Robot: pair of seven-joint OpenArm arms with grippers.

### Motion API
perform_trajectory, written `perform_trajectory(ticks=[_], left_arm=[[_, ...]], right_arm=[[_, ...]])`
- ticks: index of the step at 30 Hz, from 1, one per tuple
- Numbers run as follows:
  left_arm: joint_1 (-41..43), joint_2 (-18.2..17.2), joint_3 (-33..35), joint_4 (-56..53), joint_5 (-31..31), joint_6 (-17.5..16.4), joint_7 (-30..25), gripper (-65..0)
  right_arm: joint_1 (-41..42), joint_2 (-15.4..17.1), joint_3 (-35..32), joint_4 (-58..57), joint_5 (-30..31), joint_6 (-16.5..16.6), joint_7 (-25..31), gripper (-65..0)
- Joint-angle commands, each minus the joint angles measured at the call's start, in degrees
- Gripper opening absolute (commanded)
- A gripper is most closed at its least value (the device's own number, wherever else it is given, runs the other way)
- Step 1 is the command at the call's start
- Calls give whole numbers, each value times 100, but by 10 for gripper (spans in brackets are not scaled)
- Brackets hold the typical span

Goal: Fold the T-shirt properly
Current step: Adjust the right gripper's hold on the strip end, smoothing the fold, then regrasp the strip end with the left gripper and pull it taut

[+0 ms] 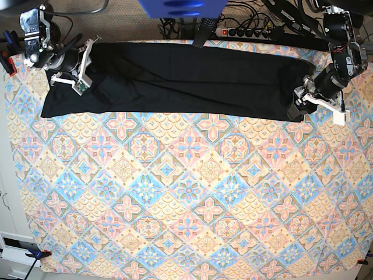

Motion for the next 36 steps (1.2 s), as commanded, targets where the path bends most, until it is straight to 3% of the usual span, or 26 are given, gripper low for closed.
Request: perform_trajectory(ticks=[1,10,16,19,23,28,32,36], left_arm=[[-19,-84,-36,82,-84,-30,-79,-247],[-19,-84,-36,82,-84,-30,-61,-247],[-19,-75,-36,82,-84,-30,-61,-247],[-19,-75,-36,82,-84,-30,-61,-247],[-19,-75,-36,82,-84,-30,-52,-247],[-19,-75,-36,82,-84,-30,-61,-247],[-19,-110,-45,82,-84,-30,-61,-247],[-19,-374,-45,73,92,-30,-61,-247]], right_arm=[[7,84,199,79,65,14,87,-623],[227,75,964,-220,65,14,87,-606],[350,66,964,-536,65,14,105,-462],[359,49,1139,-474,-225,14,105,-429],[341,14,1500,-299,-814,14,114,-422],[236,-426,1975,598,-858,14,96,-422],[-151,-505,1931,1266,-840,14,96,-425],[-160,-575,1544,1345,-497,14,96,-444]])
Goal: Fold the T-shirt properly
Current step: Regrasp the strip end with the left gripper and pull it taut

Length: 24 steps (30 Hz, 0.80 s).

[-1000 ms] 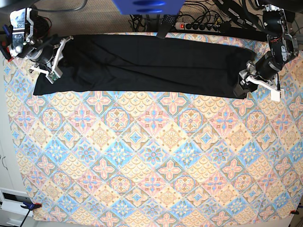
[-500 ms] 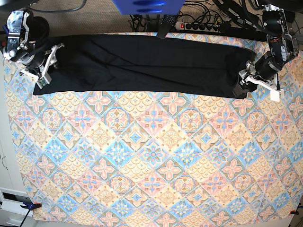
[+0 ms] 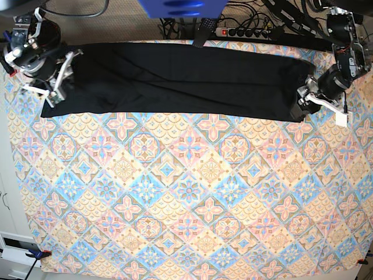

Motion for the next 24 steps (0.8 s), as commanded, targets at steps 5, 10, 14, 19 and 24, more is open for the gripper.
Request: perform_trajectory(ticks=[5,10,14,19,24], left_arm=[[-24,-509,-10,73,262,-37,-13,-245],[-358,-782,96,-454,403,-274,805,-243],[-762,-1063,526,-1175,411,-635,1245,-243],[-956,-1195,905,-1553,411,-652,1218,-243],[-1087,-1169,1406,-1579,745,-652,1218,-243]], right_arm=[[107,89,-727,95,62,-5,173,-505],[529,1,-1096,-2,-61,-5,164,-503],[547,-192,-1140,-213,-465,-5,164,-503],[547,-315,-1149,-397,-527,-5,190,-503],[547,-315,-1149,-406,-527,-5,199,-503]])
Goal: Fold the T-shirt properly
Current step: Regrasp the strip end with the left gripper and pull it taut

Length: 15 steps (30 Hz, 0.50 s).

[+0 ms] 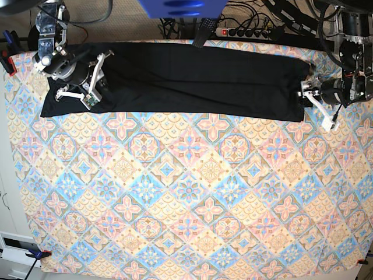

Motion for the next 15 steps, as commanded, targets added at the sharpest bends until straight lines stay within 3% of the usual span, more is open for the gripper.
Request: perform_trajectory(ticks=[1,15], left_arm=[[-60,-95,9,62,104,-3,-21,-243],[-87,379,71,-641,561,-12,-100,-245]], right_arm=[[29,67,29,81,46,-3,98,-503],[29,67,55,81,46,-3,98,-503]])
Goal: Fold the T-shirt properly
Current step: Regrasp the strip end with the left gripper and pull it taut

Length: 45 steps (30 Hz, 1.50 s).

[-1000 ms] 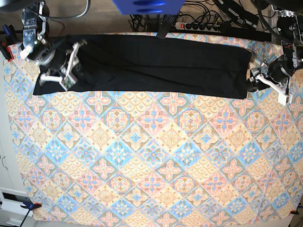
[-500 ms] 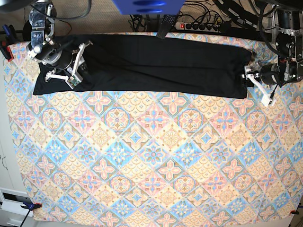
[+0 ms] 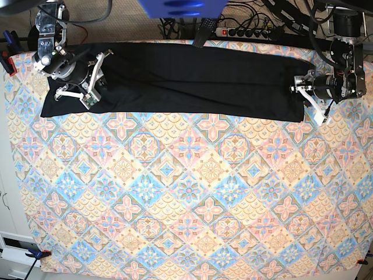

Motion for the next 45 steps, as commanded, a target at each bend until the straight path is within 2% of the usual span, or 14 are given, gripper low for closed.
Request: perform_trajectory(ticks=[1,4,9,11,16,20,23,30,37,42,45], left_arm=[[7,6,10,-31,148,52,-96,-247],[34,111,27,-5,68,8,-96,-248],[51,120,265,-5,-292,-581,-87,-262],[51,120,300,-5,-441,-696,-87,-313],[42,120,265,-5,-670,-766,-87,-504],[16,120,256,-5,-819,-766,-105,-562],[16,111,54,-5,-802,-766,-122,-644],[16,102,-1195,-31,-714,-757,-122,-650],[-2,102,-2259,-31,-28,-757,-122,-650],[7,94,-2320,13,86,-757,-114,-650],[104,129,-2285,470,95,-757,-87,-650]], right_arm=[[13,67,29,86,65,-1,94,-503],[13,67,20,86,65,-1,94,-503],[13,67,29,86,65,-1,94,-503],[13,67,38,86,65,-1,94,-503],[13,67,38,103,65,-1,94,-503],[13,67,38,112,65,-1,94,-503],[13,67,47,112,65,-1,94,-503],[13,67,47,121,65,-1,85,-503],[13,76,47,138,65,-1,85,-504],[13,76,56,138,65,-1,85,-506],[13,76,56,138,65,-1,85,-506]])
